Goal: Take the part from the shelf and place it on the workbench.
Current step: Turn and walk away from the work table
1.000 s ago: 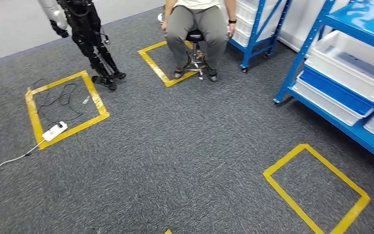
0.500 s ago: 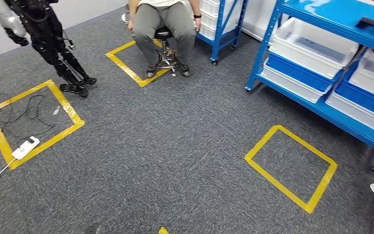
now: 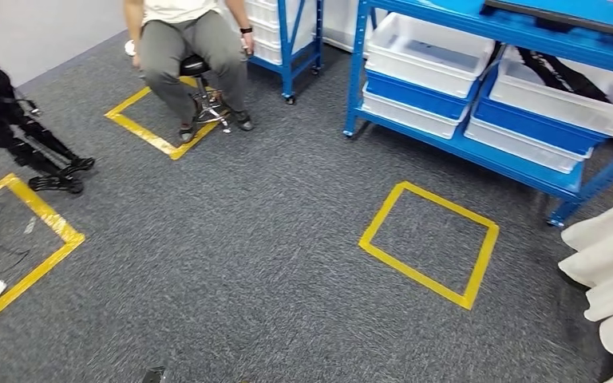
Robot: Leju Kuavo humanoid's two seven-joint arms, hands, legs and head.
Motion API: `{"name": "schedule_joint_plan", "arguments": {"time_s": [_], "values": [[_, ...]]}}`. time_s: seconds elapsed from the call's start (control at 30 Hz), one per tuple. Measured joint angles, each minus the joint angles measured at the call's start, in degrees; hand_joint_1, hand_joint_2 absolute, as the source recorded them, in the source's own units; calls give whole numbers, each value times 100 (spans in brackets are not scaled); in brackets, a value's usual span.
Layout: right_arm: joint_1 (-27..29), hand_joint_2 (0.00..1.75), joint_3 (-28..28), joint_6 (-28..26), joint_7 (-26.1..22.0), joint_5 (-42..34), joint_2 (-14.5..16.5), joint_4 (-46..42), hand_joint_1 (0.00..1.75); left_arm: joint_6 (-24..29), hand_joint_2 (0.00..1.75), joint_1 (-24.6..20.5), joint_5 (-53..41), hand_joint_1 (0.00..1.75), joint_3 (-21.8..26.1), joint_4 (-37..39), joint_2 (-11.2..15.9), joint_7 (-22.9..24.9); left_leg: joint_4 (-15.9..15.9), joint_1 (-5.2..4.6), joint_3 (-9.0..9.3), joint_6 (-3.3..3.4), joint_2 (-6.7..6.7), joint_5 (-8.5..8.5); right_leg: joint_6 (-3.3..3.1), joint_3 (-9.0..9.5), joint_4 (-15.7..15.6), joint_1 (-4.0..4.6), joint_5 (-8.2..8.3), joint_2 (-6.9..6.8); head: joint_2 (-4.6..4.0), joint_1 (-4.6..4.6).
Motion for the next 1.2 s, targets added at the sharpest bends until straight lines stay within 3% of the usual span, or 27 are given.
{"name": "schedule_joint_plan", "arguments": {"time_s": [0.07, 0.1, 0.13, 0.17, 0.2, 0.23, 0.27, 0.33, 0.37, 0.4, 0.43, 0.47, 0.53, 0.57, 0.63, 0.7, 0.77, 0.83, 0.87, 0.9, 0.93, 0.97, 1.0, 1.07, 1.1, 1.13, 1.2], "values": [[-7, 175, -2, -9, 2, -12, 29, 3, 0, -1, 0, 3, -31, 0, 8, 0, 16, 14, -732, -32, 275, 144, -264, 387, 5, -6, 7, 27, 1, 160, 0, 4], [-10, 175, -3, -14, 2, -19, 45, 5, 0, 0, 0, 5, -39, 0, 11, 1, 25, 22, -894, -48, 330, 192, -345, 451, 14, -24, 9, 27, 5, 226, 0, 3], [-5, 175, -7, -19, 1, -26, 58, 7, 0, 1, 0, 0, -46, 0, 13, 1, 31, 31, -960, -61, 352, 223, -368, 465, 35, -47, 9, 17, 12, 292, 0, 3], [4, 175, -11, -22, 0, -30, 61, 7, 0, 1, 0, -12, -51, 0, 13, 1, 29, 37, -998, -68, 362, 239, -310, 479, 67, -68, -7, 13, 27, 355, 0, 2], [17, 175, -21, -24, -1, -33, 56, 8, 0, 2, 0, -27, -58, 0, 14, 1, 18, 42, -1067, -55, 393, 257, -238, 511, 90, -89, -2, 18, 26, 350, 0, 1], [24, 175, -31, -27, -2, -33, 50, 8, 0, 2, 0, -39, -65, 0, 14, 0, 8, 44, -1158, -43, 431, 285, -165, 551, 100, -150, 73, 34, -17, 244, 0, 8], [21, 175, -40, -29, -3, -33, 45, 9, 0, 2, 44, -45, -72, 0, 15, -1, -3, 46, -1245, -29, 467, 310, -80, 591, 96, -260, 256, 54, -107, 83, 0, 19], [-5, 175, -56, -32, -3, -33, 39, 9, 0, 3, 131, -34, -79, 0, 15, -1, -10, 49, -1320, -24, 495, 332, 86, 624, 76, -652, 983, 37, -416, -267, 0, 40], [-16, 175, -64, -33, -3, -33, 37, 9, 0, 4, 175, -28, -80, 0, 15, -1, -11, 50, -1319, -28, 490, 327, 169, 623, 93, -855, 1373, 8, -550, -339, 0, 46], [-18, 175, -75, -35, -2, -33, 32, 9, 0, 4, 175, -23, -82, 0, 16, -1, -13, 50, -1317, -26, 486, 318, 251, 619, 139, -993, 1638, -32, -617, -376, 0, 47], [-13, 175, -85, -37, 0, -33, 26, 9, 0, 4, 175, -22, -85, 0, 16, -1, -17, 49, -1313, -17, 485, 300, 326, 614, 211, -1018, 1686, -76, -594, -403, 0, 47], [-5, 175, -92, -39, 4, -33, 21, 9, 0, 4, 175, -23, -87, 0, 16, -1, -22, 48, -1304, 1, 487, 271, 392, 607, 302, -905, 1474, -119, -480, -444, 0, 48], [-7, 175, -99, -40, 9, -33, 22, 9, 0, 3, 175, -25, -92, 0, 16, -2, -28, 45, -1246, 28, 487, 170, 517, 566, 463, -452, 631, -189, -177, -673, 0, 59], [-22, 175, -99, -40, 11, -32, 27, 8, 0, 3, 175, -25, -96, 0, 16, -3, -26, 45, -1202, 23, 486, 105, 578, 529, 478, -271, 296, -199, -75, -776, 0, 64], [-50, 175, -100, -40, 12, -31, 44, 8, 0, 4, 175, -30, -108, 0, 17, -5, -19, 46, -1141, 0, 495, -1, 684, 471, 405, -162, 75, -186, -15, -839, 0, 52], [-43, 175, -102, -40, 13, -31, 42, 8, 0, 4, 175, -41, -119, 0, 17, -5, -21, 45, -1115, 33, 515, -75, 739, 442, 301, -203, 103, -191, 7, -691, 0, 23], [-31, 175, -104, -40, 13, -31, 42, 9, 0, 4, 175, -42, -127, 0, 16, -5, -24, 43, -887, 82, 441, -133, 533, 237, 210, -223, 106, -208, 45, -569, 0, 11], [-33, 175, -104, -40, 13, -30, 52, 9, 0, 6, 175, -28, -135, 0, 16, -4, -24, 42, -204, 95, 162, -143, 233, -209, 143, -243, 106, -179, 85, -452, 0, -2], [-34, 175, -104, -40, 13, -28, 60, 9, 0, 9, 175, -20, -137, 0, 16, -3, -23, 42, 215, 92, -18, -130, 165, -416, 118, -265, 109, -148, 100, -381, 0, -7], [-32, 175, -104, -40, 13, -23, 66, 9, 0, 13, 175, -14, -137, 0, 17, -2, -22, 42, 530, 87, -158, -110, 140, -533, 99, -283, 111, -117, 114, -306, 0, -7], [-27, 175, -104, -40, 13, -20, 69, 9, 0, 16, 175, -11, -137, 0, 17, -2, -21, 42, 662, 81, -217, -79, 132, -536, 83, -296, 113, -89, 127, -230, 0, -7], [-21, 175, -104, -40, 13, -15, 69, 9, 0, 19, 175, -10, -137, 0, 17, -1, -21, 42, 524, 69, -148, -33, 117, -407, 71, -302, 114, -62, 140, -151, 0, -7], [-18, 175, -104, -40, 13, -13, 70, 9, 0, 19, 175, -10, -137, 0, 17, -1, -21, 42, 174, 53, 26, 32, 56, -195, 64, -302, 113, -40, 154, -70, 0, -7], [-20, 175, -104, -40, 12, -5, 90, 13, 0, 19, 175, -11, -138, 0, 18, 0, -2, 42, -623, 10, 418, 189, -223, 154, 83, -309, 110, -22, 190, 71, 0, 12], [-26, 175, -104, -46, 12, 1, 99, 14, 0, 19, 175, -12, -139, 0, 18, 1, 5, 40, -853, -16, 527, 248, -329, 230, 105, -324, 107, -29, 210, 127, 0, 15], [-29, 175, -104, -58, 12, 8, 108, 16, 0, 19, 175, -14, -141, 0, 19, 1, 12, 38, -940, -42, 562, 287, -377, 241, 138, -342, 100, -44, 232, 176, 0, 15], [-26, 175, -105, -87, 13, 18, 106, 16, 0, 19, 175, -22, -144, 0, 19, 1, 4, 34, -1027, -64, 570, 329, -251, 304, 217, -389, 65, -33, 288, 269, 0, -4]]}}
